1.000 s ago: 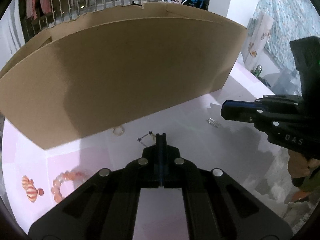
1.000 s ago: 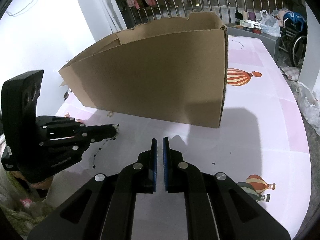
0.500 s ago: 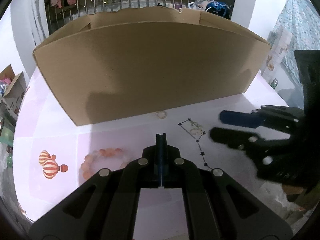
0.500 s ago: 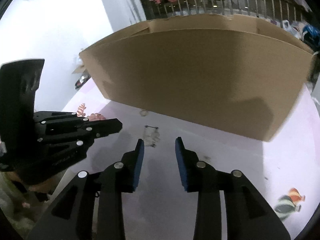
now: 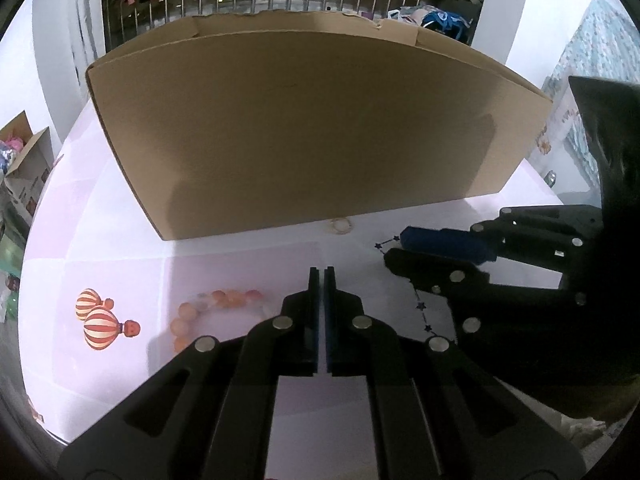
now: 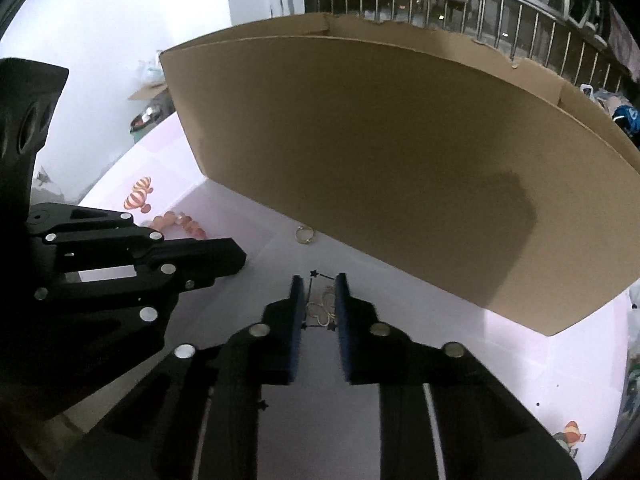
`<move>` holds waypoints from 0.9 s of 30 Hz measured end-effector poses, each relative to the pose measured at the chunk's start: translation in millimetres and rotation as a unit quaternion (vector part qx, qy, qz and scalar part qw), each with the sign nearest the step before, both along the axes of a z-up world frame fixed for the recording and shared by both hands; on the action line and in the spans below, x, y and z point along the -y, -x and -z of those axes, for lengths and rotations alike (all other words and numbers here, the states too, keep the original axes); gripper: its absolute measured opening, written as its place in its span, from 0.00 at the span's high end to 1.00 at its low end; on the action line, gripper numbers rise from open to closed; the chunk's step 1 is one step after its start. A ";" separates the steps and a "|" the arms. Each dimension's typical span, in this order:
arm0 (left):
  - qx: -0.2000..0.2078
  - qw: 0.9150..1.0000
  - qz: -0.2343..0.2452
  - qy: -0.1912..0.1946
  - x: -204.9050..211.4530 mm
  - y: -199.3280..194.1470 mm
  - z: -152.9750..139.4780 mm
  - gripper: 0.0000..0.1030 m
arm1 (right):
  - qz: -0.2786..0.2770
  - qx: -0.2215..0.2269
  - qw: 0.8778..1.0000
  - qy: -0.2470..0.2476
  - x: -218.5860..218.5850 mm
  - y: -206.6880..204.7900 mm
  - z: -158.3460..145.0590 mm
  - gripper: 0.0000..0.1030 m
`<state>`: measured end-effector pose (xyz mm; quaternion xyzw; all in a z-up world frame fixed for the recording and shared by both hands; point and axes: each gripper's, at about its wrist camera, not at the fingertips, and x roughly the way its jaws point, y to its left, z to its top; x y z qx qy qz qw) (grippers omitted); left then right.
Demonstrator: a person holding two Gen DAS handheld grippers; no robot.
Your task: Organize jewelry
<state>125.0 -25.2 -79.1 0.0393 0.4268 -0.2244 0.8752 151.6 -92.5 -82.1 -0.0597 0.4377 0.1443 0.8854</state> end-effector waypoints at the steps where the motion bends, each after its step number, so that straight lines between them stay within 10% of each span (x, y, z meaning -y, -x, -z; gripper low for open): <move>1: -0.001 1.000 -0.001 0.002 -2.0 -0.3 0.3 0.98 | 0.000 -0.006 1.000 -0.001 -0.8 -1.1 -0.7 0.93; 27: 0.006 1.000 0.006 0.010 -4.3 2.7 0.4 0.87 | 0.029 -0.073 0.996 -0.048 40.1 39.4 -12.4 0.82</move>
